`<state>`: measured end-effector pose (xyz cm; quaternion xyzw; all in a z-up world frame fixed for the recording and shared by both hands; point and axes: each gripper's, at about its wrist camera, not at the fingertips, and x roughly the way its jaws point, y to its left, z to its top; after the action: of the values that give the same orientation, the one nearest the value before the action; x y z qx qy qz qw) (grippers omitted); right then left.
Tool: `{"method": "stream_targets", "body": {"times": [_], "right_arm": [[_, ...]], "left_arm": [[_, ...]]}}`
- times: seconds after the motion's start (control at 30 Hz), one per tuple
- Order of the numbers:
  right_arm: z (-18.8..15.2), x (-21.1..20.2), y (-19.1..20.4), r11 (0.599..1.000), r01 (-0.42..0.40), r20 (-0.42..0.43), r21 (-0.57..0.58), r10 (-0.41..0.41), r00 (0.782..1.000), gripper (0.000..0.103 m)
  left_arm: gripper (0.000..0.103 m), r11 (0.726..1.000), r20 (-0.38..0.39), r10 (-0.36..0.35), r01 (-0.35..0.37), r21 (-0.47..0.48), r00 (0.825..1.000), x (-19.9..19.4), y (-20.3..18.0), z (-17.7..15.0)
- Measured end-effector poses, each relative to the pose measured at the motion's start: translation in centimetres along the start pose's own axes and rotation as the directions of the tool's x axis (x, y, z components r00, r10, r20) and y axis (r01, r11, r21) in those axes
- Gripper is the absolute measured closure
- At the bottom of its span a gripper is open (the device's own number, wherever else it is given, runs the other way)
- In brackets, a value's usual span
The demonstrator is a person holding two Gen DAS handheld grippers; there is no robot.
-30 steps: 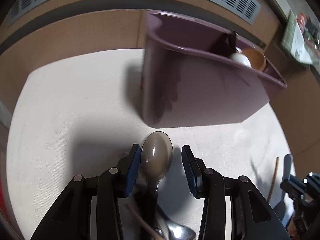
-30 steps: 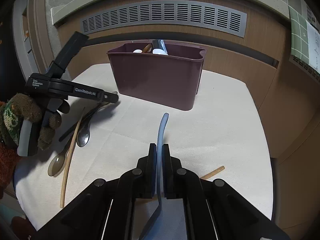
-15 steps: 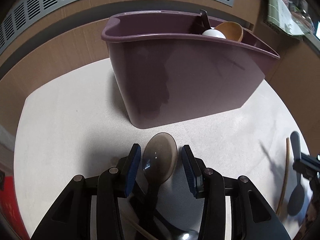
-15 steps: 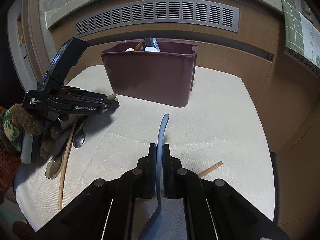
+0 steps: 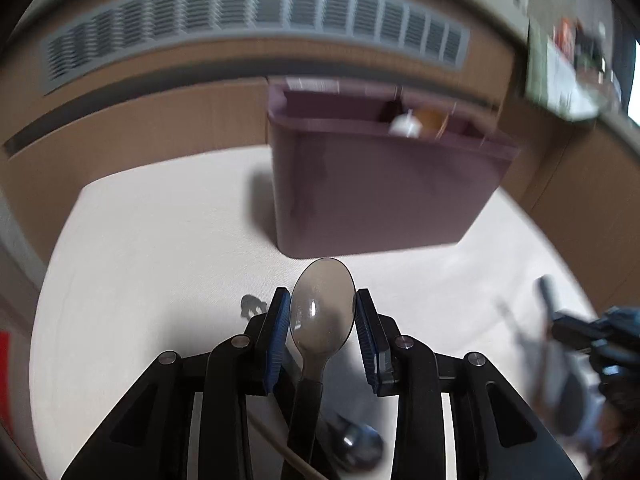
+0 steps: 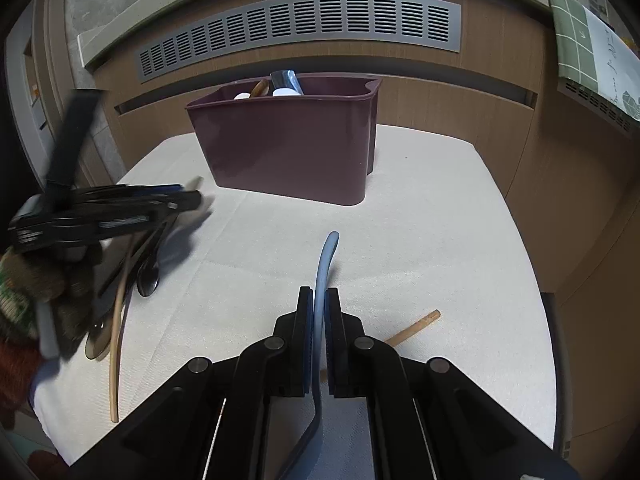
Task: Organize utensils
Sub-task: 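Lower both held spoons into the purple caddy and open both grippers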
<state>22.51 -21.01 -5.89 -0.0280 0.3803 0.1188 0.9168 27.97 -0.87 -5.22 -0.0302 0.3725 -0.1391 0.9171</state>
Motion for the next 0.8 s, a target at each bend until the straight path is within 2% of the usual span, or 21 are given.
{"method": "stream_targets", "body": {"times": [0.13,0.27,0.47,0.63,0.7,0.73,0.77,0.8], "right_arm": [[0.3,-0.5,0.0,1.000,-0.006,0.021,0.001,0.006,1.000,0.098],[0.6,-0.8,0.3,1.000,-0.003,0.035,0.000,0.003,0.999,0.098],[1.1,-1.4,0.6,1.000,0.003,0.058,-0.008,-0.003,0.998,0.098],[2.2,-1.5,0.4,1.000,0.007,0.068,-0.001,-0.007,0.998,0.099],[4.0,-2.9,0.0,1.000,-0.009,0.138,0.018,0.007,0.990,0.099],[5.6,-4.2,-0.2,1.000,-0.018,0.206,0.019,0.013,0.978,0.099],[7.2,-5.7,-0.4,0.999,-0.036,0.283,0.009,0.032,0.959,0.099],[8.8,-7.2,-0.6,0.998,-0.062,0.360,-0.012,0.062,0.931,0.099]], "left_arm": [[0.069,0.995,0.139,-0.049,0.061,-0.085,0.989,-5.9,0.0,-0.5],[0.069,0.991,0.231,-0.072,0.095,-0.090,0.970,-9.9,-0.8,-0.6],[0.069,0.991,0.253,-0.070,0.096,-0.092,0.965,-10.9,-1.5,-0.2],[0.070,0.985,0.265,-0.090,0.125,-0.117,0.960,-10.5,-1.7,0.4],[0.070,0.978,0.300,-0.120,0.164,-0.127,0.946,-11.3,-1.8,2.4],[0.069,0.977,0.330,-0.130,0.177,-0.117,0.935,-12.0,-2.0,3.5],[0.069,0.977,0.369,-0.138,0.187,-0.101,0.919,-12.8,-2.3,4.8],[0.069,0.978,0.423,-0.136,0.190,-0.087,0.896,-13.8,-2.5,6.5]]}}
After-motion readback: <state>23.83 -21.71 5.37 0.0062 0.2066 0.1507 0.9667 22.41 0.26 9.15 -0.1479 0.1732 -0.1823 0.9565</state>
